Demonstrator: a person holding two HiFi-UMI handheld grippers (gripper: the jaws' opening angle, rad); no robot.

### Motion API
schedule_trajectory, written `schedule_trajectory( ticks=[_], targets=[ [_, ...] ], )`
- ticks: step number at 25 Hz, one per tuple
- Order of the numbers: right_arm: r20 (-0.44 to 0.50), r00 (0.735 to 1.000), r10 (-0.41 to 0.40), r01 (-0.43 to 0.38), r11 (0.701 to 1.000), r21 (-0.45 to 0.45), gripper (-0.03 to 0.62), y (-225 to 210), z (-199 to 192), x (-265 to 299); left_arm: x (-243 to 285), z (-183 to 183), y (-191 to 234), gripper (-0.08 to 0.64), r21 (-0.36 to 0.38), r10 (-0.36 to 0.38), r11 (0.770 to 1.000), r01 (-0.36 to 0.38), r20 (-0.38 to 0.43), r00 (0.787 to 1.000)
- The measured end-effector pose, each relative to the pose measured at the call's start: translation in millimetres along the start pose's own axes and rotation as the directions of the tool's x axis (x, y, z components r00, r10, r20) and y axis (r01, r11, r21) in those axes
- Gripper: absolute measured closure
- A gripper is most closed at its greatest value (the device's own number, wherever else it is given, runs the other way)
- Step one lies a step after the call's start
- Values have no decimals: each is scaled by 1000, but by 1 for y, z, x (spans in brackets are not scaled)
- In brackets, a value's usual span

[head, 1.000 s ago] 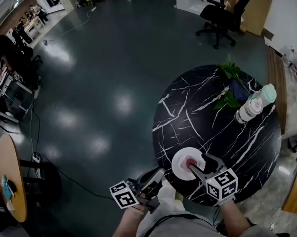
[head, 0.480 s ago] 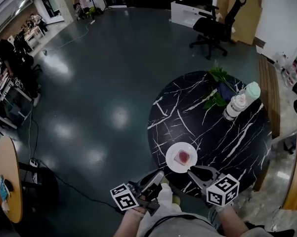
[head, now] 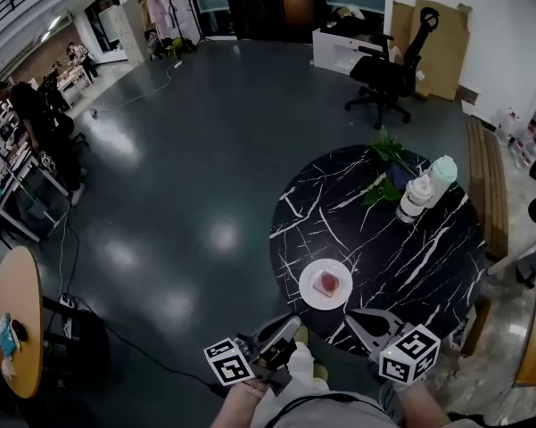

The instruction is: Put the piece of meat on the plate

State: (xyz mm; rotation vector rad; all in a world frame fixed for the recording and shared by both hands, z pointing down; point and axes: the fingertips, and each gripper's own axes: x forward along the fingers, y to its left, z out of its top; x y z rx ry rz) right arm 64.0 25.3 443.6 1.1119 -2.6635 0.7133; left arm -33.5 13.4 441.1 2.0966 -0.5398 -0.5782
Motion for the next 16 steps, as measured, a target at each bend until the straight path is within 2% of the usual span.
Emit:
schedule_trajectory(
  ticks=[16],
  targets=[
    [27, 1000, -2, 2, 1000, 25, 580, 1, -5, -25, 1, -11, -28, 551, 34, 2, 999, -1, -23, 1000]
  ],
)
